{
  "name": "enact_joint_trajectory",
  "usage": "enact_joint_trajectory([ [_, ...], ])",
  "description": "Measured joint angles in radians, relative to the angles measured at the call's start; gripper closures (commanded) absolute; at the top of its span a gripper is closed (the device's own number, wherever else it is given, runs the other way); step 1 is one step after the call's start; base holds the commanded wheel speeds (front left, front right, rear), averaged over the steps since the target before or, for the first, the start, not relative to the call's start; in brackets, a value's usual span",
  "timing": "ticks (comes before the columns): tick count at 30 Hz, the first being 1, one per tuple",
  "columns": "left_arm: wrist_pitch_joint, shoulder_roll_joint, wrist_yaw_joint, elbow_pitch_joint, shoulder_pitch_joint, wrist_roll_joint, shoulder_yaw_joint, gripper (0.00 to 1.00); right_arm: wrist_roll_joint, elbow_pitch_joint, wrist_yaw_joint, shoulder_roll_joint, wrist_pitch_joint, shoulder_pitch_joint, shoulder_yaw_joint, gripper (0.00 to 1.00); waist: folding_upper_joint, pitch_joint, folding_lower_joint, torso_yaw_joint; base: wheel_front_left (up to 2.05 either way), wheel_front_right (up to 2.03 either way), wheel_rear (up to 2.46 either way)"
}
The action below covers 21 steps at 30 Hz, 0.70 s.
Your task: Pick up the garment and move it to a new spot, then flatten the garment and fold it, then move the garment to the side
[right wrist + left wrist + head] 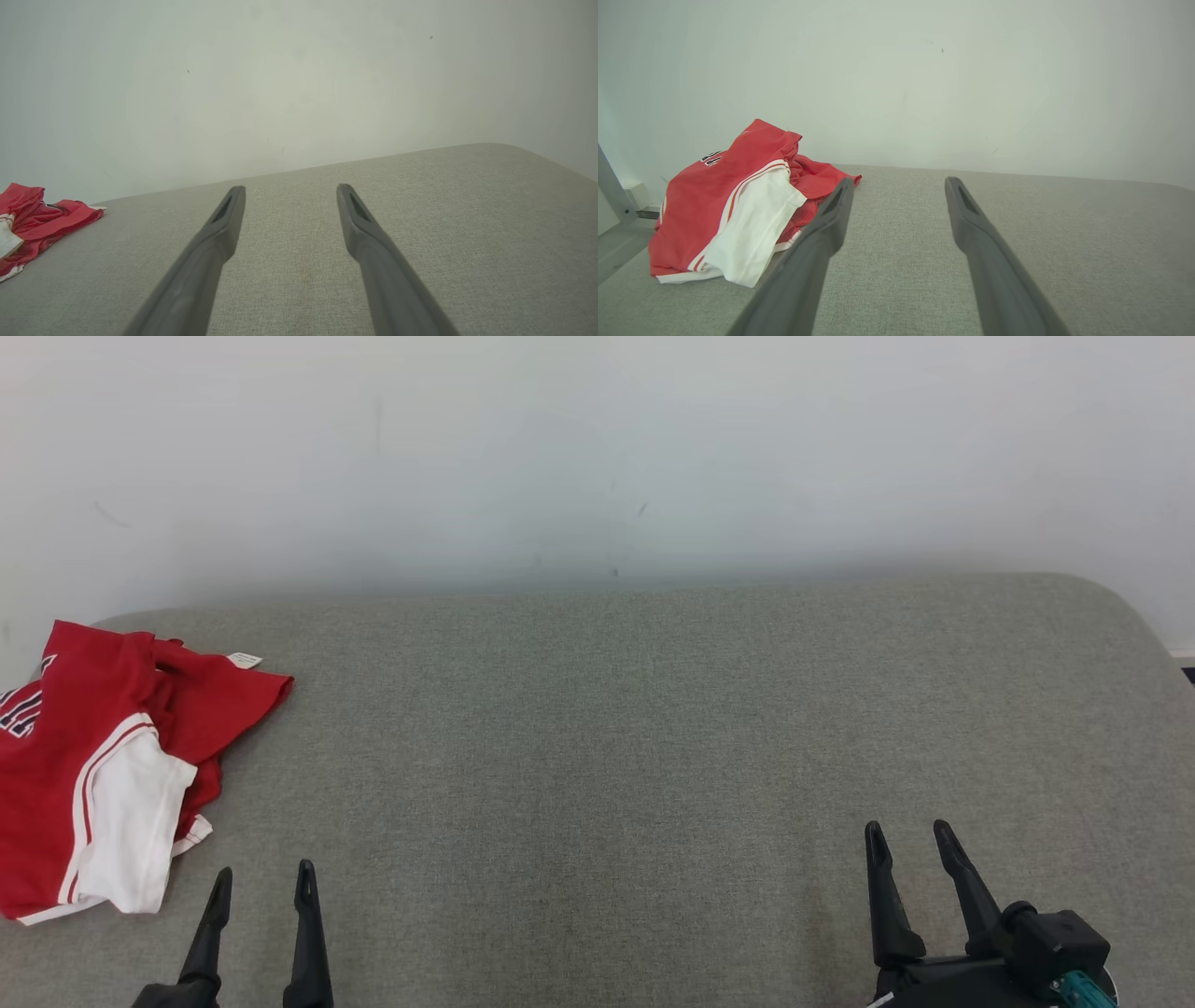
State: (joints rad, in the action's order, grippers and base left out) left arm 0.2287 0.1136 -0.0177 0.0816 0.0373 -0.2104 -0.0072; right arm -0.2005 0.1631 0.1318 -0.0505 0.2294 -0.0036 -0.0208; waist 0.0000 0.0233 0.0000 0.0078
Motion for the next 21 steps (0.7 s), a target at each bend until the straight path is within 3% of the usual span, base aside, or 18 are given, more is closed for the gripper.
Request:
enact_joint_trajectory([
  [11,0.018,0.002,-0.007,0.041,0.007,0.063,0.001,0.00,0.066,0.034,0.000,0.000,0.019,0.000,-0.003,0.00,0.0001,0.011,0.0000,0.000,0.00,0.00,0.00],
  [21,0.023,0.002,0.019,0.020,0.021,0.093,0.013,0.00,0.097,0.062,0.000,0.000,0.033,-0.001,0.001,0.00,0.0000,0.017,0.0000,0.004,0.00,0.00,0.00],
])
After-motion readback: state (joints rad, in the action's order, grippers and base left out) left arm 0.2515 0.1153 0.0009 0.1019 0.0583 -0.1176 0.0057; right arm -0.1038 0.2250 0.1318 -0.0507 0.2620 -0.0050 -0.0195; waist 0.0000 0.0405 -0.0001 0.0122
